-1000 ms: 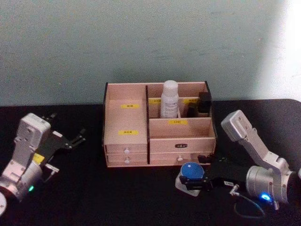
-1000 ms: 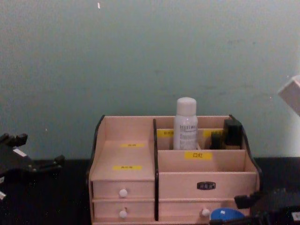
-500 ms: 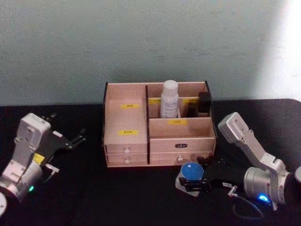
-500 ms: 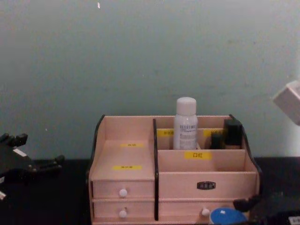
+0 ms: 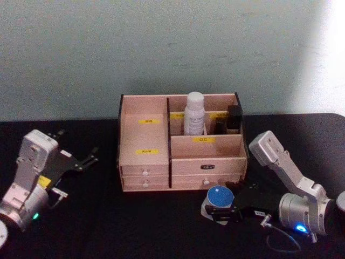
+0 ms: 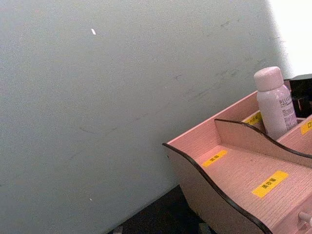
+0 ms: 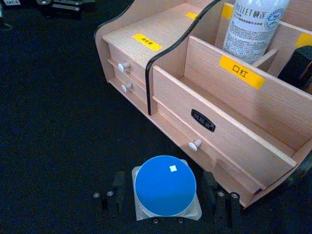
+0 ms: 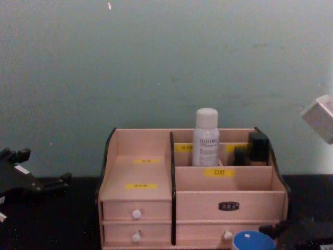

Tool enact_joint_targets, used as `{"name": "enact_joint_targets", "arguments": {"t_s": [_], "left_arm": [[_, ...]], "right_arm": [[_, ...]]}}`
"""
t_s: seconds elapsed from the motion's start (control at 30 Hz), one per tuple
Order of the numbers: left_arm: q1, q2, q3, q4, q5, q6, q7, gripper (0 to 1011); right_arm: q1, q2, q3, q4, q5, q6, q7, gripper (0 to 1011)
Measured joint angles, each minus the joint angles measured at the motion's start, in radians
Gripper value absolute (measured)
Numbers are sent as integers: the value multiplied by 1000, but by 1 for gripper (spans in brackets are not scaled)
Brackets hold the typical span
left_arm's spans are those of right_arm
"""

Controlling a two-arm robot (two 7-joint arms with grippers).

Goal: Pick up the facial cleanser and watermelon frost from the table and place them into the tiered storage box.

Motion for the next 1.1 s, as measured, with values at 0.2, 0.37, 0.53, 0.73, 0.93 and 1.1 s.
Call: {"name": "enact_joint_targets", "arguments": {"t_s": [0.2,0.37,0.53,0.73,0.93,1.1], "left_arm": [[0,0,0,0,0,0,0,1001],[0,0,0,0,0,0,0,1001],[0,0,0,0,0,0,0,1001],[0,0,0,0,0,0,0,1001],[0,0,0,0,0,0,0,1001],[0,0,0,0,0,0,0,1001]], "right_arm": [[0,1,-1,0,-4,-1,1,1002],[0,1,-1,-1,-4,-1,1,1002],[0,1,-1,-1,-3,-1,1,1002],[0,1,0,-1,-2,-1,1,924],[0,1,0,-1,-2,-1,1,760],[0,1,0,-1,-1,-1,1,715]]}}
